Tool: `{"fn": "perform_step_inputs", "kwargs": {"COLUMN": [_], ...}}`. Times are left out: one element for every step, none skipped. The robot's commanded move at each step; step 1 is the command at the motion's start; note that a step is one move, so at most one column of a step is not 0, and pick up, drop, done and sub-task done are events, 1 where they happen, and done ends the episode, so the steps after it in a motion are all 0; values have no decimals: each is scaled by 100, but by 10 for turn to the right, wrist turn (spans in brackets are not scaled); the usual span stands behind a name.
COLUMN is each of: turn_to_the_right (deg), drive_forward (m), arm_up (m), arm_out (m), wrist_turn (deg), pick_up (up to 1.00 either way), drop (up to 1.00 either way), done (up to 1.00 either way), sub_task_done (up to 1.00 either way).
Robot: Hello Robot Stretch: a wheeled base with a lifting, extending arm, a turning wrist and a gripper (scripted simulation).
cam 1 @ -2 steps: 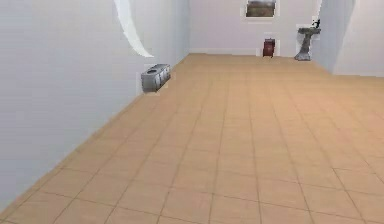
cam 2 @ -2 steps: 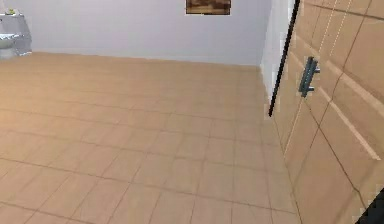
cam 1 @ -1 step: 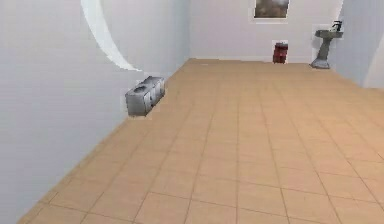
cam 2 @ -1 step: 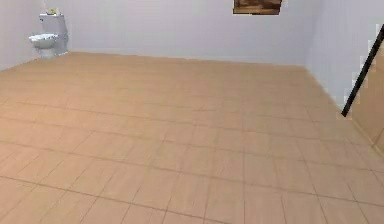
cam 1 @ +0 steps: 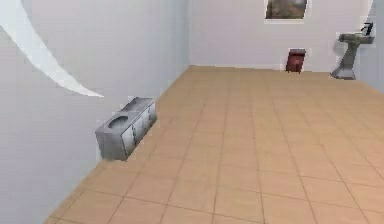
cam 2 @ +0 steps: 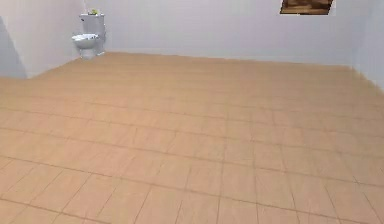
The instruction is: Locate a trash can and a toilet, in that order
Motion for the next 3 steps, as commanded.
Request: {"fn": "perform_step_inputs", "kwargs": {"turn_to_the_right": [0, -120, 0], "drive_forward": [100, 0, 25], "arm_up": [0, 0, 0], "arm_out": [0, 0, 0], "wrist_turn": [0, 0, 0], "pick_up": [0, 0, 0], "drop": [0, 0, 0], "done": [0, 0, 0], "sub_task_done": [0, 0, 0]}}
